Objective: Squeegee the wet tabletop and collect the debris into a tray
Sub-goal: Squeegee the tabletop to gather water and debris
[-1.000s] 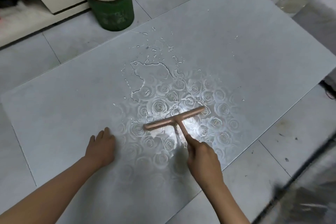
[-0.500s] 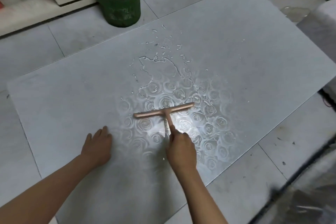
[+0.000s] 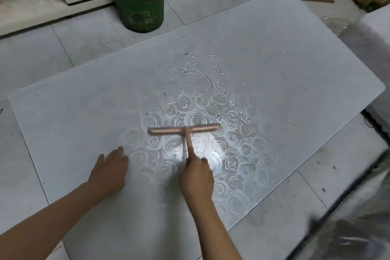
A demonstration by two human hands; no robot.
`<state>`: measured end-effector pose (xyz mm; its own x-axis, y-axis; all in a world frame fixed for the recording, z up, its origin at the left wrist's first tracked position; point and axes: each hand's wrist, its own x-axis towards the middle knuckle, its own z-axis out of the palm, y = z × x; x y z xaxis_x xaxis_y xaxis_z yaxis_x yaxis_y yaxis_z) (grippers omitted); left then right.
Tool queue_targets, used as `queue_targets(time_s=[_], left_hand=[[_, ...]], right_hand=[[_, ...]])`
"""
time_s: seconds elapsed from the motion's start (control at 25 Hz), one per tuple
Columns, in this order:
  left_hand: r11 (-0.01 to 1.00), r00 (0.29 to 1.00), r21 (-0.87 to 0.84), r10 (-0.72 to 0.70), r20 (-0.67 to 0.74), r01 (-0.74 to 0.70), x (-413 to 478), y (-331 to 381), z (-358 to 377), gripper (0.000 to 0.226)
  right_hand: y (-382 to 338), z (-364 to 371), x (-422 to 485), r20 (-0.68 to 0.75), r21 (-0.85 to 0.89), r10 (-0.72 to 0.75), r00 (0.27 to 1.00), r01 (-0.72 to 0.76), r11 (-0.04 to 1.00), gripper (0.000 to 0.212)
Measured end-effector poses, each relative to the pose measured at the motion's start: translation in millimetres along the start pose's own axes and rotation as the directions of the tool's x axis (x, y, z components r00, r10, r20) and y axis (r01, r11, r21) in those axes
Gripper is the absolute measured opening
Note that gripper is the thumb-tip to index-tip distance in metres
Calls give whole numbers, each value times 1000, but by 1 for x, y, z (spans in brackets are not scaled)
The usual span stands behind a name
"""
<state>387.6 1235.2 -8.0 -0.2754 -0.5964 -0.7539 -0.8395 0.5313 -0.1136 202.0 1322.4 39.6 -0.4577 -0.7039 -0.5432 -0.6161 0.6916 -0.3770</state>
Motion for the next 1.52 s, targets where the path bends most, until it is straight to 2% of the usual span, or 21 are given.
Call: queue_targets(time_s=[0.16, 0.24, 0.32, 0.48, 0.56, 0.64, 0.76, 0.92, 1.04, 1.16, 1.28, 1.4, 1.52], left_hand=[[999, 999, -8, 43, -17, -43, 4, 2, -6, 64], [996, 996, -5, 86, -20, -87, 6, 9, -11, 65], [993, 993, 4, 117, -13, -117, 5, 18, -17, 65], [983, 983, 35, 180, -36, -178, 11, 45, -34, 62], [978, 979, 58, 204, -22, -203, 17, 66, -42, 61], [976, 979, 86, 201, -25, -198, 24, 84, -43, 59], [976, 983, 142, 176, -48, -167, 41, 106, -41, 57], [976, 992, 198, 105, -75, -89, 45, 127, -39, 54], [977, 989, 203, 88, -123, -61, 45, 132, -45, 50], [975, 987, 213, 96, -127, -67, 48, 143, -53, 48], [983, 997, 174, 71, -42, -63, 53, 152, -59, 43], [992, 994, 77, 91, 64, -96, 65, 146, -68, 46], [994, 978, 34, 98, 183, -106, 71, 138, -72, 56]], right_hand=[[5, -39, 17, -120, 151, -16, 993, 34, 988, 44], [50, -61, -16, -162, 182, -3, 987, 32, 983, 40], [111, -76, -61, -120, 222, 62, 991, -34, 974, 36], [211, -83, -121, -89, 168, 248, 965, -231, 958, 36], [237, -81, -120, -67, 90, 259, 964, -253, 963, 35], [244, -82, -96, -39, 28, 186, 982, -185, 982, 37], [235, -91, -29, -50, 17, 0, 999, 1, 1000, 40], [222, -122, 23, -35, -72, -234, 972, 231, 970, 38], [270, -173, 26, -38, -120, -257, 966, 250, 961, 36], [296, -198, 21, 96, -239, -223, 970, 240, 941, 47], [232, -162, 49, 175, -169, -365, 914, 393, 904, 65], [160, -131, 88, 81, -170, -481, 873, 488, 856, 61], [168, -145, 80, 19, -111, -463, 886, 462, 880, 52]])
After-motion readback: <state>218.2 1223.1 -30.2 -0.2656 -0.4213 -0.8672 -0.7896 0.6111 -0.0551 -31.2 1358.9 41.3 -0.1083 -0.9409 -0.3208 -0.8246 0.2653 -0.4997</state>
